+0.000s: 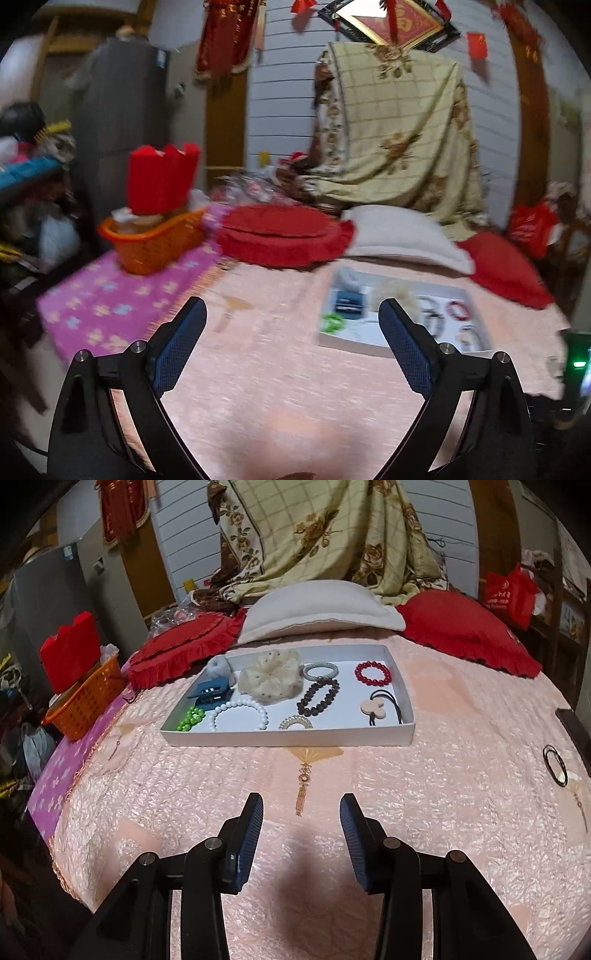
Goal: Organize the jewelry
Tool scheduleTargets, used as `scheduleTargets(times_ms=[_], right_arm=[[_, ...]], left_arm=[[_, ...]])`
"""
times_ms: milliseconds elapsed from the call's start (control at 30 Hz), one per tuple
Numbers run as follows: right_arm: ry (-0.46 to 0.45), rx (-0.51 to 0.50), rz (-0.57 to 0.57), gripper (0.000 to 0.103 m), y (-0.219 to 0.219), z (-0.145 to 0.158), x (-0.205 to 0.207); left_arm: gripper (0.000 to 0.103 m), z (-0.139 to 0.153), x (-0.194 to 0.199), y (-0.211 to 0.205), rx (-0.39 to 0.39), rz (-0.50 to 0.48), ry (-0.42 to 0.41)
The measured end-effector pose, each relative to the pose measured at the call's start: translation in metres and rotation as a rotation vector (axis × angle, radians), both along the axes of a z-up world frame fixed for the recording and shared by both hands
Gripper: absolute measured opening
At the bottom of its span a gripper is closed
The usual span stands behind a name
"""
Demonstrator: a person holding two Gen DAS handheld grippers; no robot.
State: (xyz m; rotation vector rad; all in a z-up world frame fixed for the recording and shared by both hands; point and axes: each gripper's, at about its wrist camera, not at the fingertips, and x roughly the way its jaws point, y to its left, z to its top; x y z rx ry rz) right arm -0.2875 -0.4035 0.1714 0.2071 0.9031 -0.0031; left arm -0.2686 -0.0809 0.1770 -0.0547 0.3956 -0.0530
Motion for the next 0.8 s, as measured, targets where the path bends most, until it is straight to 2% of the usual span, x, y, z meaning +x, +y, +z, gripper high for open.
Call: scheduleTargets(times_ms=[100, 400, 733, 800], right_arm=[[0.000, -0.008, -0.021, 0.041, -0.003, -0.001, -0.005], [-0.026, -0.077, -0.031, 0.042, 0.005, 0.001, -0.012], [-0.026, -0.102, -0.023, 0.042, 0.010, 0.000, -0.014], [-0.007, -0.106, -0.034, 0.042, 0.008, -0.004, -0.012]], left_arm=[[0.094, 0.000, -0.003, -0.003, -0.020, -0.017, 0.000], [0.094, -0.009, -0.009, -0.023, 0.051, -0.034, 0.025], [0.095, -0.021, -0.006, -0.029, 0.077, -0.030, 0.086], [0.095, -0.028, 0.000, -0.031, 0.074, -0.032, 0.129]])
